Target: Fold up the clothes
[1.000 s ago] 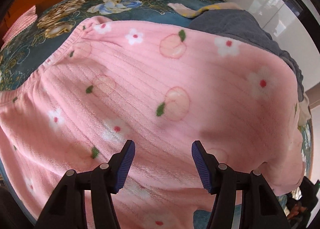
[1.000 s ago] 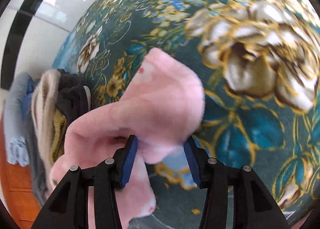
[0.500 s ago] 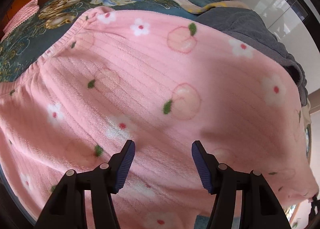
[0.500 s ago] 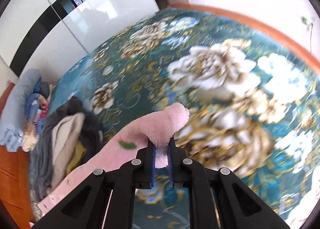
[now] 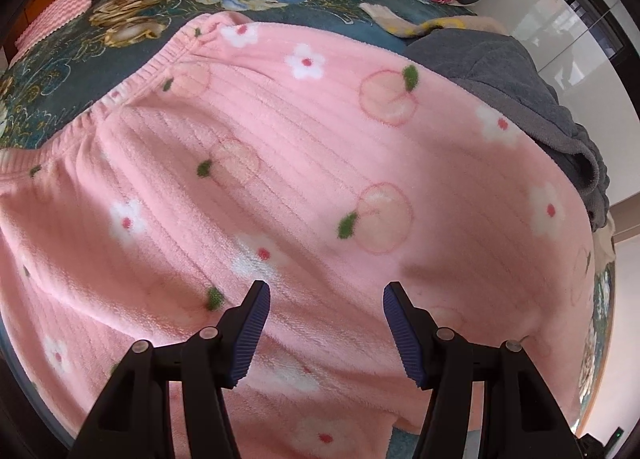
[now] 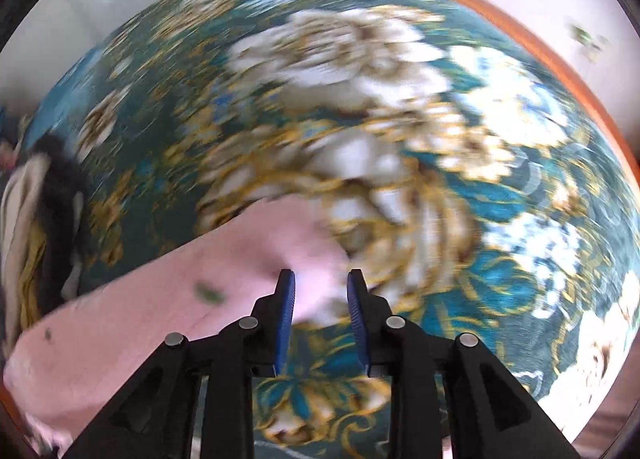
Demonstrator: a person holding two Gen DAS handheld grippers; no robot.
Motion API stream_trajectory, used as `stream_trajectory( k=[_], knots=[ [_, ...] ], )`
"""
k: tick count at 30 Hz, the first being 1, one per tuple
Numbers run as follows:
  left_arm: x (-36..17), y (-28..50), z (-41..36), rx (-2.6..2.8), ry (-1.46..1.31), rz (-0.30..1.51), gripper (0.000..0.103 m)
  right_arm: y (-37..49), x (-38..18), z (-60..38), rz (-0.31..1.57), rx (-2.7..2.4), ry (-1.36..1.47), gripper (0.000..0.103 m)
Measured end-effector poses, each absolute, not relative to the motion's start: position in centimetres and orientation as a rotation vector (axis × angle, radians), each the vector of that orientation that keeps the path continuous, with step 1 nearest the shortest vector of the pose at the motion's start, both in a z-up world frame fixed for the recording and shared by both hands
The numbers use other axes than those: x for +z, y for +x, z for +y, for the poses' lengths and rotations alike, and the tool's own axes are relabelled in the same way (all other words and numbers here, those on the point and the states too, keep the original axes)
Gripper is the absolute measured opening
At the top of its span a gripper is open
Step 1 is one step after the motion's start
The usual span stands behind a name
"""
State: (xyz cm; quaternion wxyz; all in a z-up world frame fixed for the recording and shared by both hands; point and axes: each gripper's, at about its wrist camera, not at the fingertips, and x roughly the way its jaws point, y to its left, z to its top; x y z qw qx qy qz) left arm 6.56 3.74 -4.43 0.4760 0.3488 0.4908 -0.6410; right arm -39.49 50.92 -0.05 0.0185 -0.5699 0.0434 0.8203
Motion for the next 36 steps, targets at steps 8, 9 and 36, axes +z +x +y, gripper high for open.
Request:
stream_trajectory(
  k=[8, 9, 36],
  knots=[
    [-5.1, 6.1, 4.3, -1.568, 0.888, 1.188, 0.063, -37.3, -3.3, 54.5, 0.741, 2.508, -2.0, 0.033],
    [-5.0, 6.0, 4.3, -1.571, 0.892, 1.181, 0.063, -37.0, -4.2, 54.1, 0.834, 2.483, -2.007, 0.037],
    [-5.0, 8.3, 5.1, -1.542, 0.852, 1.234, 0.063, -33.2, -4.4, 56.3, 0.854, 2.484, -1.9, 0.002]
  ],
)
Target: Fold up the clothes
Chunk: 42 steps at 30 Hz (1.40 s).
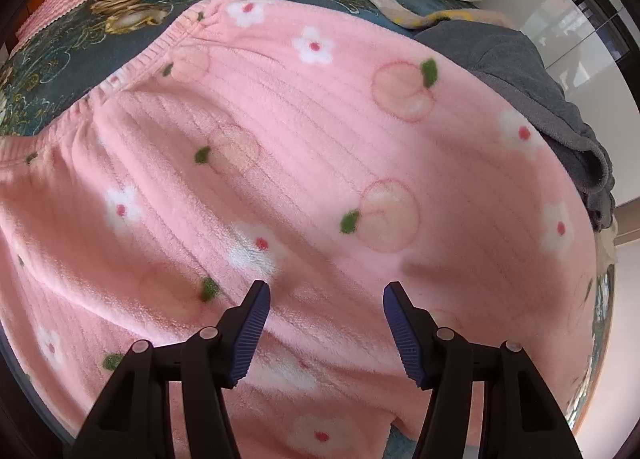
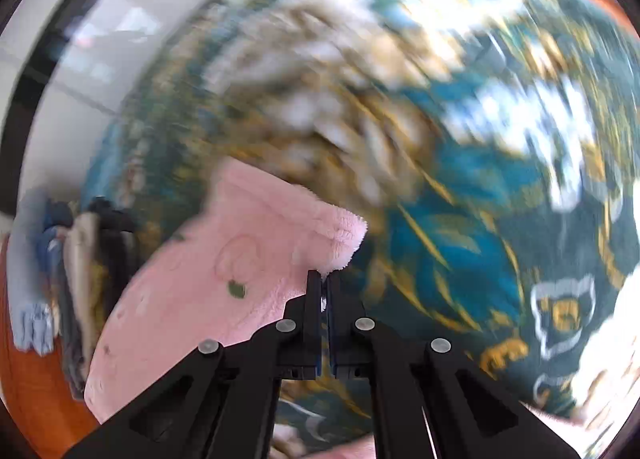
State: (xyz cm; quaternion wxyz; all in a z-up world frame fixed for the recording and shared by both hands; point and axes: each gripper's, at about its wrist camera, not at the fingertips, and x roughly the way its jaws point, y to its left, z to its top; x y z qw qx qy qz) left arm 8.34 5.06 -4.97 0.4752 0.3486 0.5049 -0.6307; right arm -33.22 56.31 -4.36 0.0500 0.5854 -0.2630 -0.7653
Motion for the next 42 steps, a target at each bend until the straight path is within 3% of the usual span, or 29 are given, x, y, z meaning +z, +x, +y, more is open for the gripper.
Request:
stream_trajectory(
  k=[3, 7, 11, 13, 16, 19, 25, 32, 40, 42],
  knots=[
    [-4.8, 9.3, 5.3, -1.539, 0.83, 1.255, 0.063, -32.2, -6.0, 56.8, -0.876, -2.3, 1.815, 0.003],
    [-4.9, 11.6, 5.3, -1.497, 0.748, 1.359, 0.063, -33.0, -3.5, 56.4, -0.772, -2.378, 1.797, 0.005],
    [-4.7, 14.5, 4.6, -1.469, 0.628, 1.487, 0.063, -33.8, -0.2, 56.4, -0.703, -2.525, 1.71, 0.029],
    [-4.2, 15.7, 3.4, -1.471, 0.594, 1.505, 0.063, -34.4, 0.2, 54.6, -0.704, -2.467, 1.694, 0.029],
    [-3.1, 15.5, 1.7, -1.458, 0.541, 1.557, 0.063, -35.4, 0.3, 50.9, -0.711, -2.331, 1.686, 0.038],
    [-1.6, 18.5, -5.7, -1.424, 0.464, 1.651, 0.065, -36.1, -0.1, 46.9, -0.76, -2.21, 1.692, 0.049],
    [-3.1, 13.1, -18.7, -1.343, 0.538, 1.686, 0.066, -38.1, -2.4, 39.0, -0.821, -2.136, 1.845, 0.05],
    [-4.4, 11.5, -18.6, -1.25, 0.982, 1.465, 0.066, -40.7, -4.0, 34.9, -0.42, -2.389, 2.11, 0.05],
    [-6.2, 11.1, -19.3, -1.177, 1.016, 1.494, 0.066, -41.0, -6.0, 35.5, -0.411, -2.408, 2.208, 0.05],
    [-6.8, 11.6, -19.1, -1.159, 1.005, 1.518, 0.063, -41.1, -6.1, 36.0, -0.417, -2.39, 2.229, 0.04]
  ],
)
